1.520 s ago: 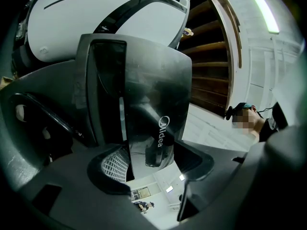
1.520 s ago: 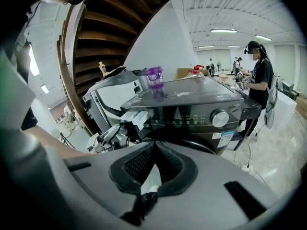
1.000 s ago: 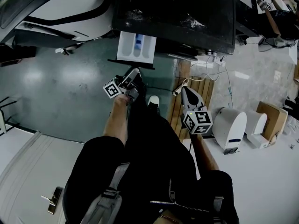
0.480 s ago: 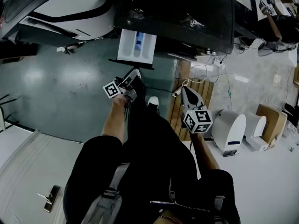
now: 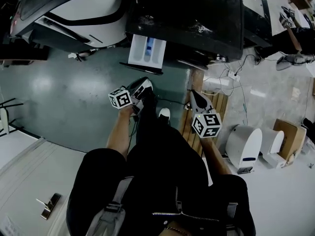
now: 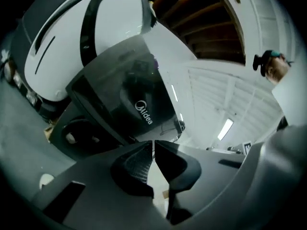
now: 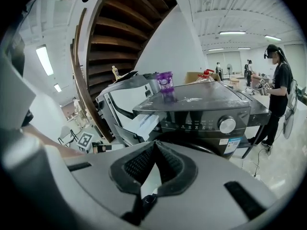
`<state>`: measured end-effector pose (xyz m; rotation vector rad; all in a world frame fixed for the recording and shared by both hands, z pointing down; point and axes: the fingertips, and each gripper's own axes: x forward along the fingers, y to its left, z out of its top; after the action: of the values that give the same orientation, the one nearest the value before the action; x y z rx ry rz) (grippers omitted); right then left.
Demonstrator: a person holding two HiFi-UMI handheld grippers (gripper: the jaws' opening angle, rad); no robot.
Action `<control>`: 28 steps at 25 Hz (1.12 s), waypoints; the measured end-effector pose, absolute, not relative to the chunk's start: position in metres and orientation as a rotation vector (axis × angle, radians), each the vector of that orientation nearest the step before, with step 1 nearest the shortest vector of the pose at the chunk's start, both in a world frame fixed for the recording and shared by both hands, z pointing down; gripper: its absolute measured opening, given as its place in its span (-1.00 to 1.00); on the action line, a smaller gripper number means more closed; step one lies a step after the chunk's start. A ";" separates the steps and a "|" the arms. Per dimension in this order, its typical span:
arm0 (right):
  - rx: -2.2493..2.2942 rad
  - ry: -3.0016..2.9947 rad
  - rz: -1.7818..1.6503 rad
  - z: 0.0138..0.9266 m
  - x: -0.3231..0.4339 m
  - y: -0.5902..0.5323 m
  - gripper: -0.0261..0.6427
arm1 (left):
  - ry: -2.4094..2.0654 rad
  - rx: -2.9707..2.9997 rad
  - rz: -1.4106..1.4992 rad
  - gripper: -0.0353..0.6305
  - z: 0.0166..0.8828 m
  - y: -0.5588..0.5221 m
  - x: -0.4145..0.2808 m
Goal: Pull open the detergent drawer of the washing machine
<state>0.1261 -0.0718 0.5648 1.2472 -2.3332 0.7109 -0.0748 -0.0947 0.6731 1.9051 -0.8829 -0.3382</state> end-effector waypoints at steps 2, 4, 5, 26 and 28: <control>1.230 -2.348 0.684 0.562 0.123 -0.072 -0.90 | -0.969 1.956 -0.220 -0.80 0.669 -0.091 -0.076; 1.214 -2.368 0.663 0.558 0.120 -0.073 -0.90 | -1.069 2.002 -0.112 -0.80 0.661 -0.087 -0.080; 1.208 -2.380 0.653 0.555 0.118 -0.074 -0.90 | -1.115 2.024 -0.066 -0.81 0.656 -0.086 -0.083; 1.204 -2.603 0.383 0.463 0.118 -0.087 -0.90 | -1.511 2.374 0.199 -0.82 0.495 -0.045 -0.064; 1.212 -2.628 0.345 0.450 0.120 -0.086 -0.90 | -1.548 2.381 0.210 -0.82 0.483 -0.045 -0.065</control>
<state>0.1196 -0.0855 0.4503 1.2120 -2.6279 0.3448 -0.0655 -0.0453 0.4834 2.3814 -1.5484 0.2104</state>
